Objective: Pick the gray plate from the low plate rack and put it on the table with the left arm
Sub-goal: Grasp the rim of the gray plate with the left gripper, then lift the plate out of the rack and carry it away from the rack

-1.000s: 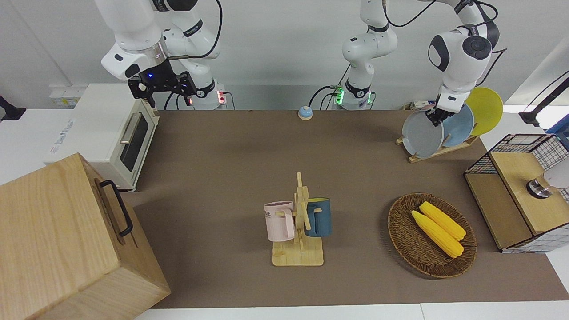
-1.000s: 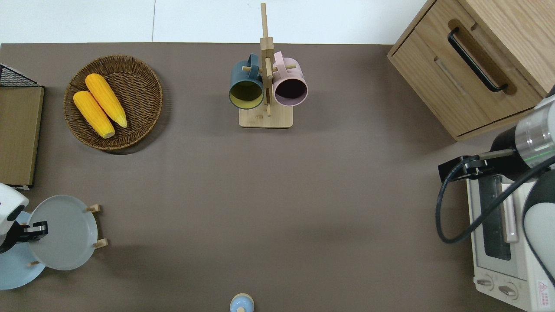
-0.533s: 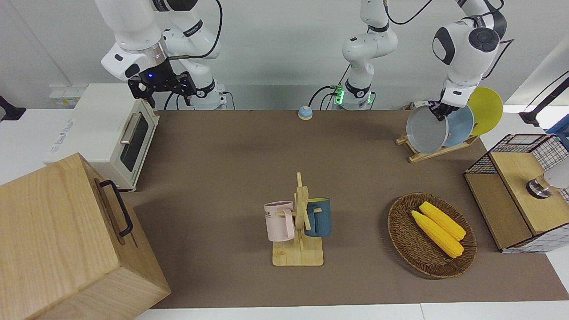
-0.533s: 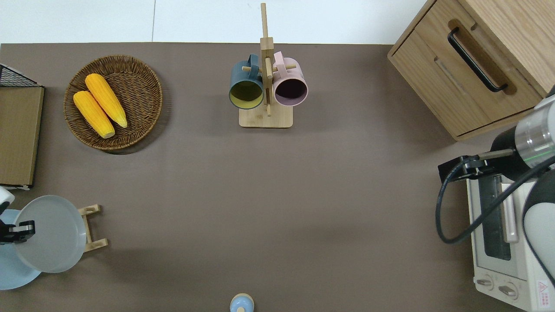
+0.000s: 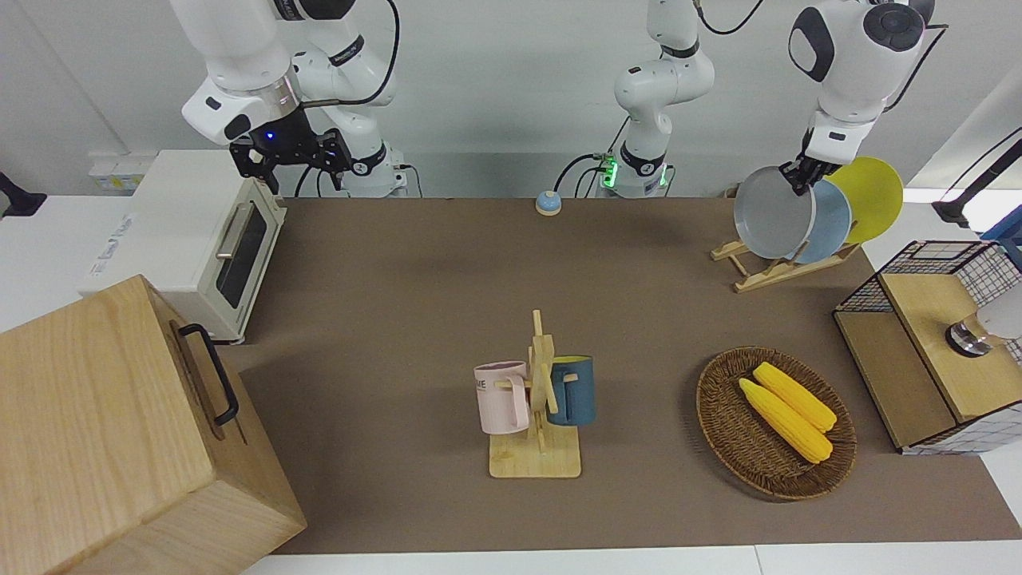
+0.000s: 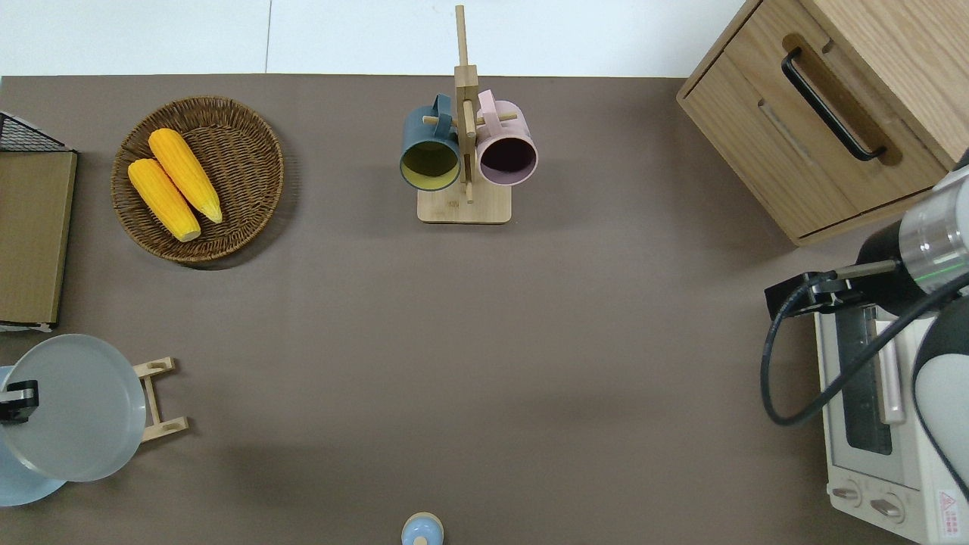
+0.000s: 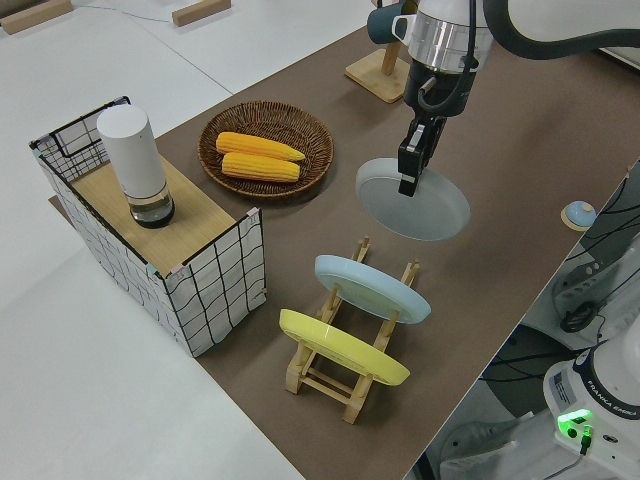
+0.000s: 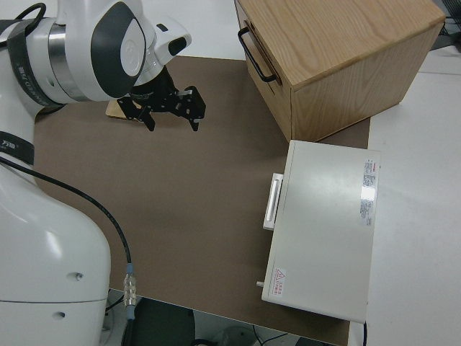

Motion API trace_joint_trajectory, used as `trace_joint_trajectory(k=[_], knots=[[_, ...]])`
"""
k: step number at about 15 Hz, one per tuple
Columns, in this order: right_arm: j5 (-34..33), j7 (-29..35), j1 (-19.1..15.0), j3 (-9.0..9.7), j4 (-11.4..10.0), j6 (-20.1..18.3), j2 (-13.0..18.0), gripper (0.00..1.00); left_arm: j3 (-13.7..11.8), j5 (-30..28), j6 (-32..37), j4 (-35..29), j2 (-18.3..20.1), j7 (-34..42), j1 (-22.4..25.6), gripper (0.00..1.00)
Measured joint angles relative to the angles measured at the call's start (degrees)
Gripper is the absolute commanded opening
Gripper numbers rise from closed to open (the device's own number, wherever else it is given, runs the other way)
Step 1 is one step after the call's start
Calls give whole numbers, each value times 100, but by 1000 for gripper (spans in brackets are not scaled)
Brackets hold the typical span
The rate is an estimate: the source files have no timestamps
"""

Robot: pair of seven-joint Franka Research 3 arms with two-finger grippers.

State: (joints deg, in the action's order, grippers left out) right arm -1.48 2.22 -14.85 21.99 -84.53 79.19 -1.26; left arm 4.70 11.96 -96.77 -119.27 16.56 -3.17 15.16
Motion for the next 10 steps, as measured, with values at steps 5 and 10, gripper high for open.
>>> trace_joint_trajectory(k=[5,10], knots=[[0,0,0,0,0,0,0,983,12,-1350,6,-2,-53,125,-73,45],[0,0,0,0,0,0,0,983,31,-2541,10,-32,-254,299,-496,47]])
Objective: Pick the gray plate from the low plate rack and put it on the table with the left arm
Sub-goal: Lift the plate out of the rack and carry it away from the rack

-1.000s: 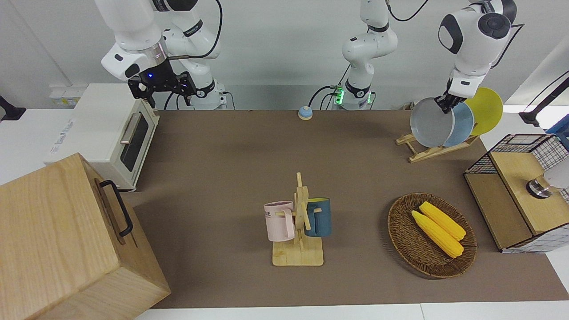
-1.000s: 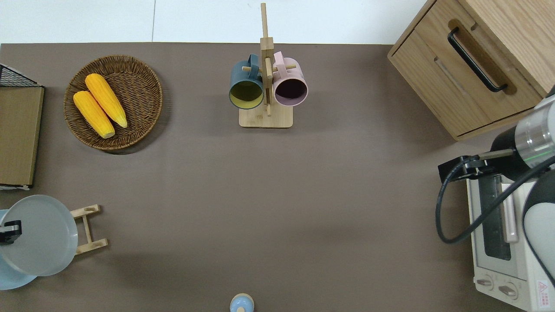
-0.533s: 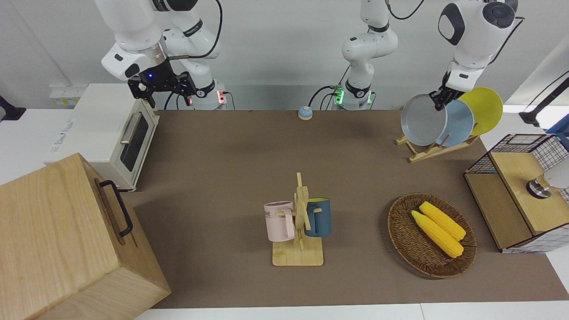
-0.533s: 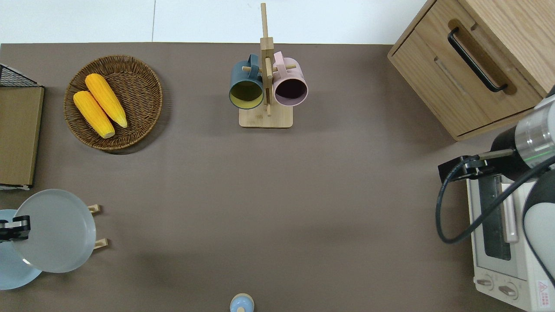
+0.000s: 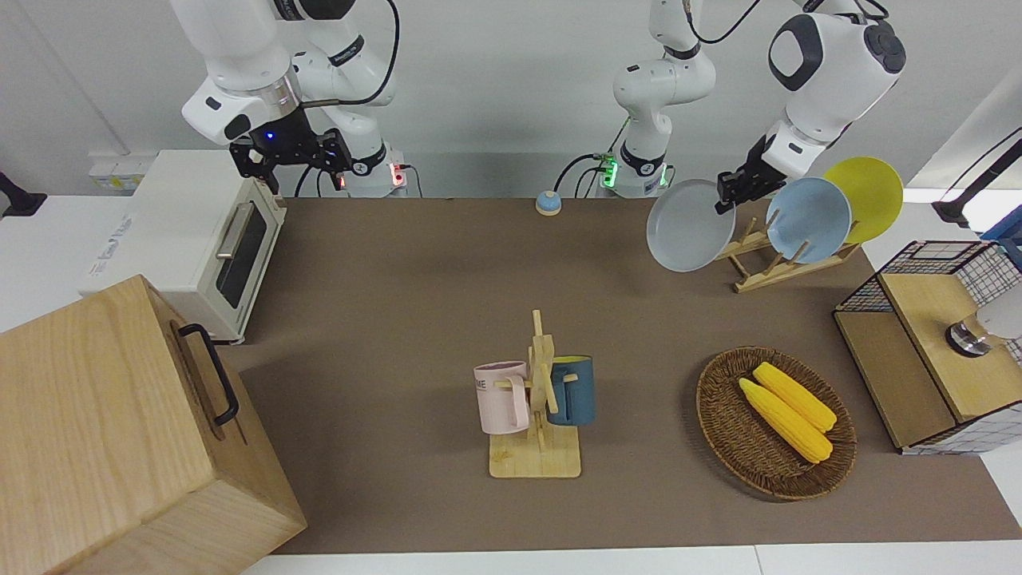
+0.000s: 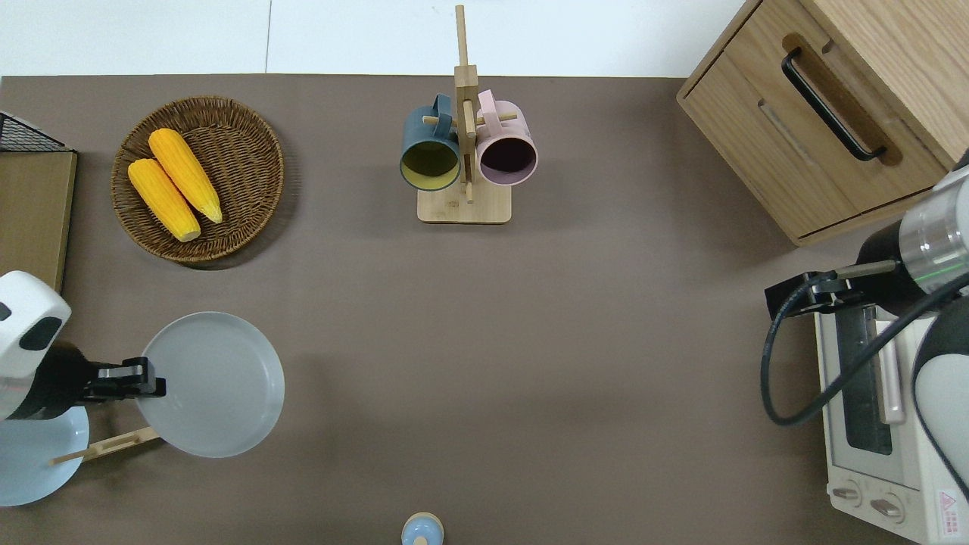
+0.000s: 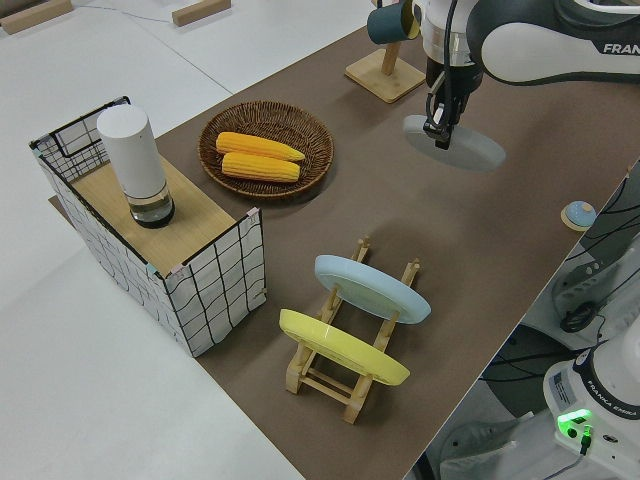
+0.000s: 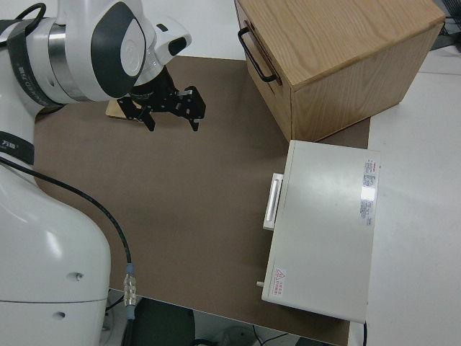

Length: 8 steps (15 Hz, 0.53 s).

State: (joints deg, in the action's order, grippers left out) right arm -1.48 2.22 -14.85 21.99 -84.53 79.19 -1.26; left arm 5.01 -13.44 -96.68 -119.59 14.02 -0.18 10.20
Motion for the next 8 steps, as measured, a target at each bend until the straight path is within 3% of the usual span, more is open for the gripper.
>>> trace_joint_trajectory(k=[8], knots=[[0,0,0,0,0,0,0,983,-74,-1346,-49,-96,-625,1595,-38,52]])
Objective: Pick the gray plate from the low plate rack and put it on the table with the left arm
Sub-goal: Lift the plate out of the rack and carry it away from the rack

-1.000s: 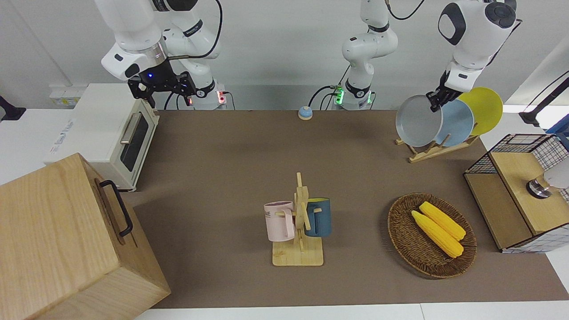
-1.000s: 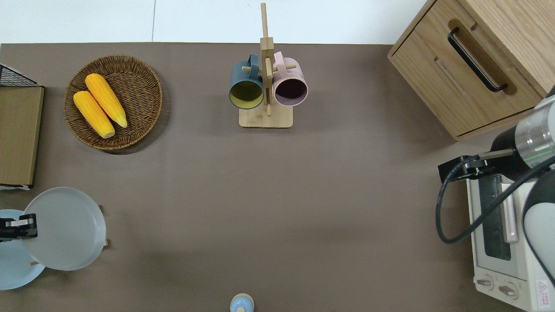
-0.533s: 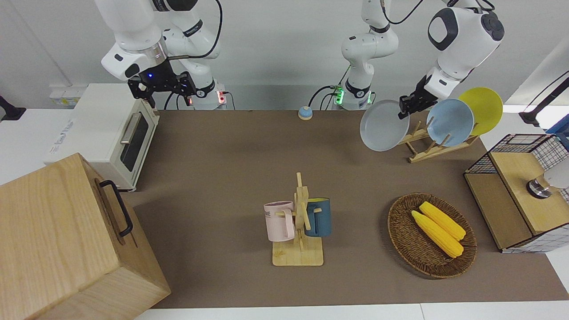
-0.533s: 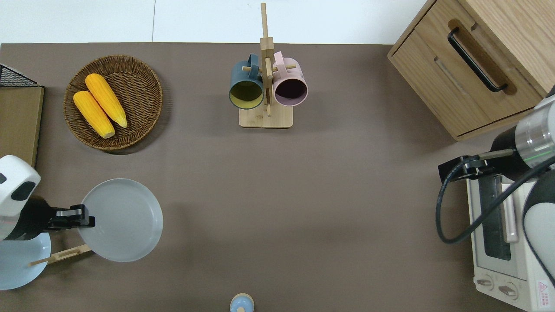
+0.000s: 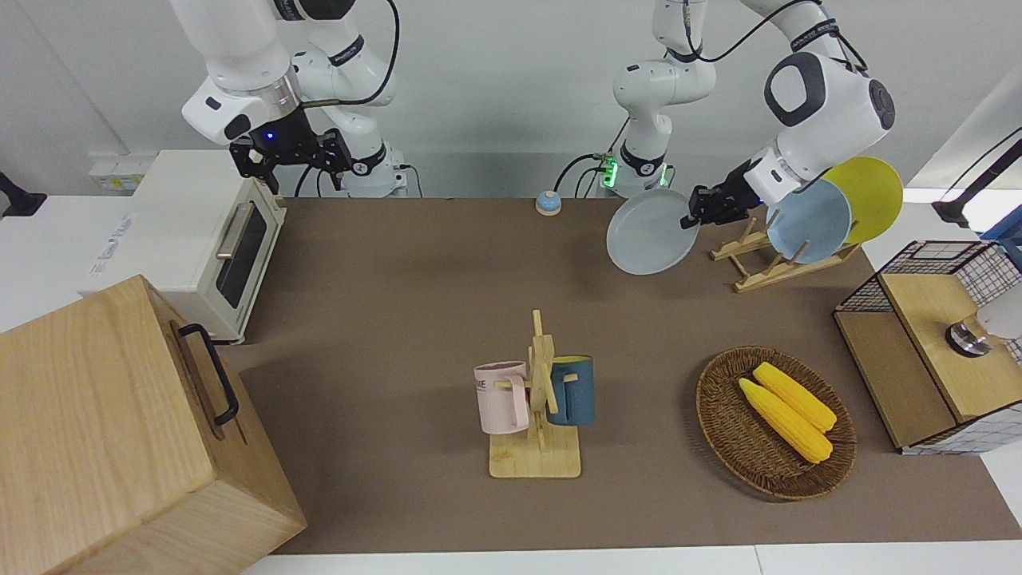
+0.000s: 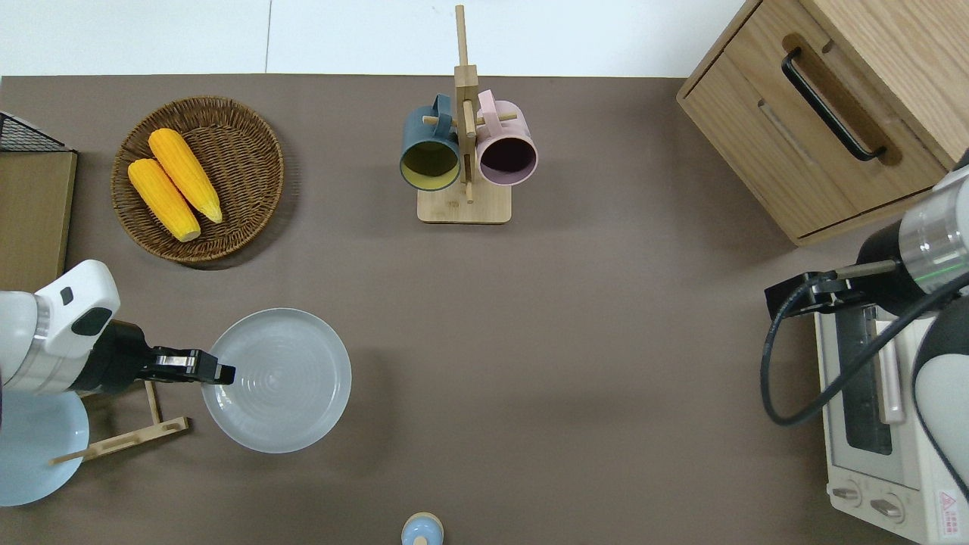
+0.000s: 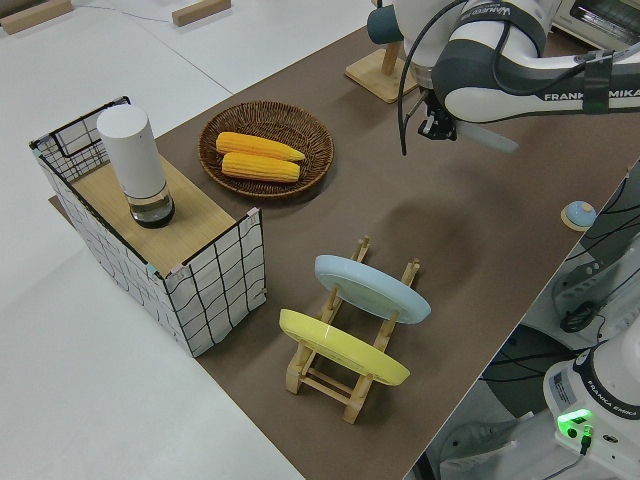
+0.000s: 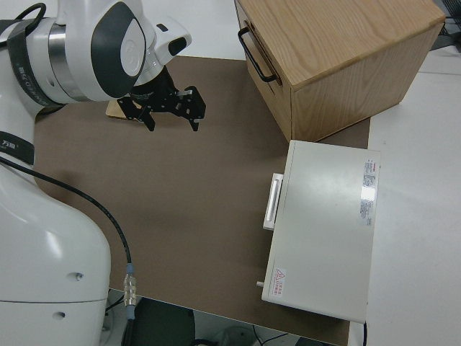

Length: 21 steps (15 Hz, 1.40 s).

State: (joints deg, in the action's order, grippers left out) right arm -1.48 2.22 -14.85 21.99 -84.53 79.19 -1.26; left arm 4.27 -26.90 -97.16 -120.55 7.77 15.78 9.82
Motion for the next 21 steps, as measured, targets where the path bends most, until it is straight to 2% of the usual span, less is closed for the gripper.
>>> trace_joint_trajectory(k=[6,10,15,17,18,20,21], knots=[[0,0,0,0,0,0,0,983,3,-242,-767,-583,-295,1060,18,56],[0,0,0,0,0,0,0,983,30,-307,-1171,-878,-455,1202,-42,81],[0,0,0,0,0,0,0,983,48,-327,-1350,-978,-742,1256,-147,127],[0,0,0,0,0,0,0,983,45,-329,-1361,-977,-806,1325,-147,223],[0,0,0,0,0,0,0,983,40,-329,-1363,-977,-822,1354,-146,312],[0,0,0,0,0,0,0,983,34,-329,-1365,-977,-840,1372,-145,584],[0,0,0,0,0,0,0,983,30,-327,-1366,-977,-846,1384,-140,687]])
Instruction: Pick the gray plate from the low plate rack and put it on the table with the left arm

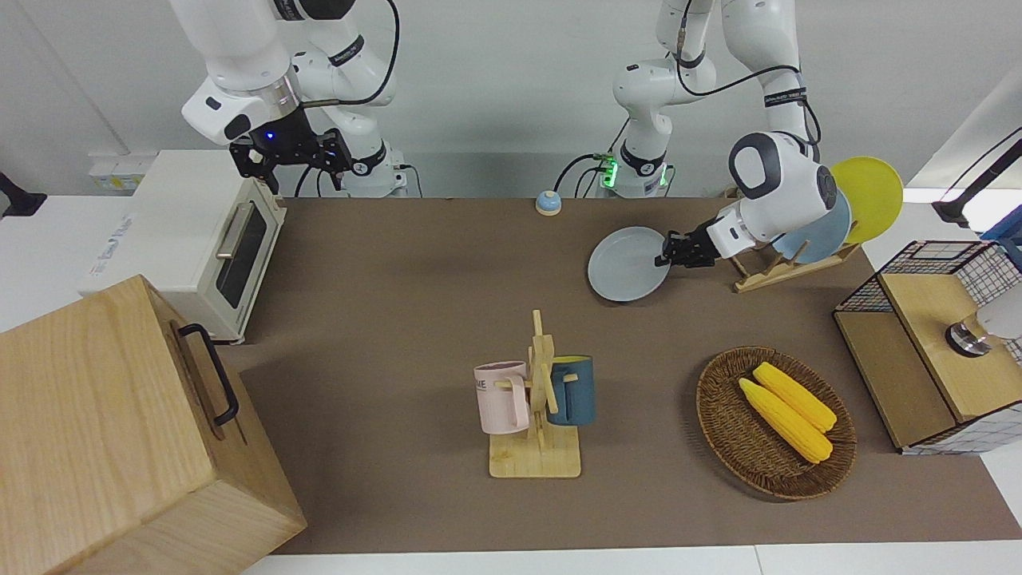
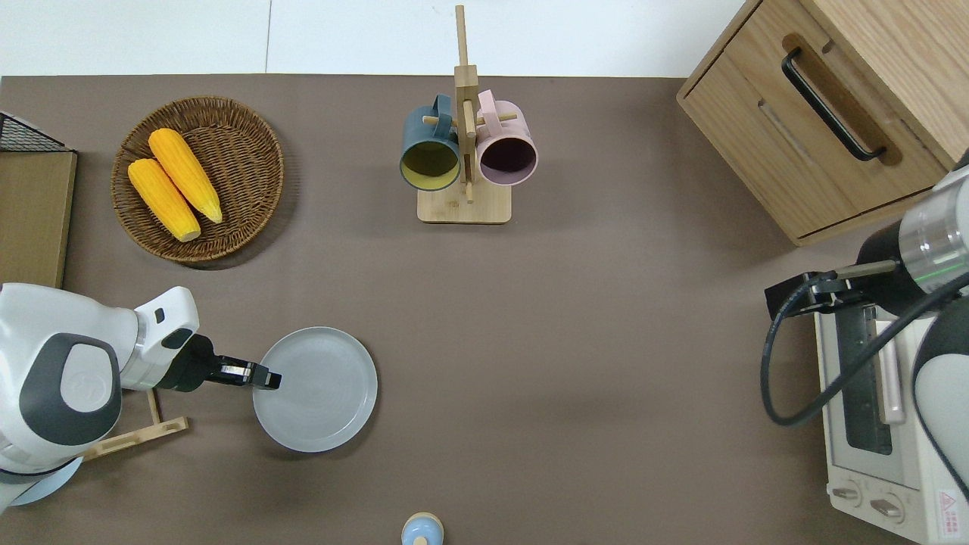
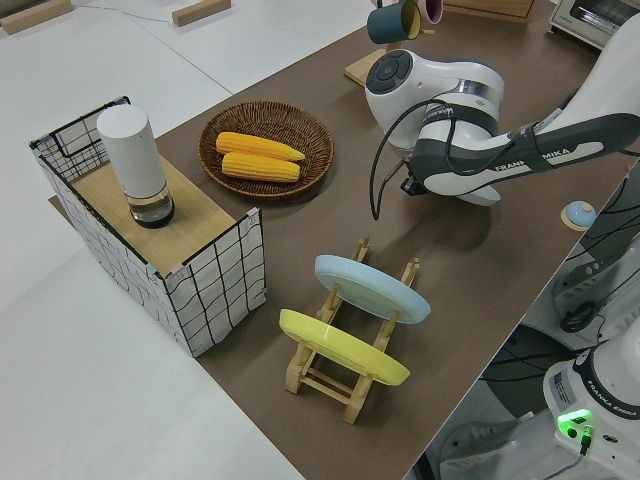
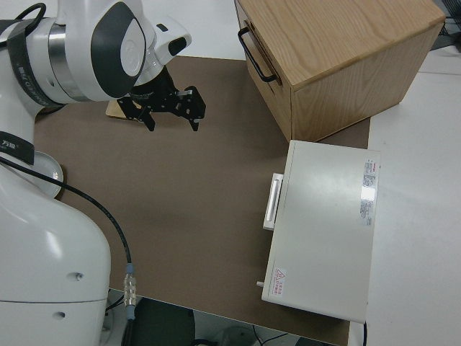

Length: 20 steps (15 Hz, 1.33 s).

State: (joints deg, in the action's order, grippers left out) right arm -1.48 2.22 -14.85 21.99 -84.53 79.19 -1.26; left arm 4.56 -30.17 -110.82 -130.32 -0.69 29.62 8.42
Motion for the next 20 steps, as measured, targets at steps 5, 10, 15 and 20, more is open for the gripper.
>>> trace_joint_trajectory(k=[5,10,15,20], knots=[[0,0,0,0,0,0,0,983,-58,286,-16,12,-2,36,27,901],[0,0,0,0,0,0,0,983,-140,469,-49,71,11,2,35,964],[0,0,0,0,0,0,0,983,-97,1124,86,577,109,-746,15,985],[0,0,0,0,0,0,0,983,27,1893,903,1668,223,-1772,0,989]])
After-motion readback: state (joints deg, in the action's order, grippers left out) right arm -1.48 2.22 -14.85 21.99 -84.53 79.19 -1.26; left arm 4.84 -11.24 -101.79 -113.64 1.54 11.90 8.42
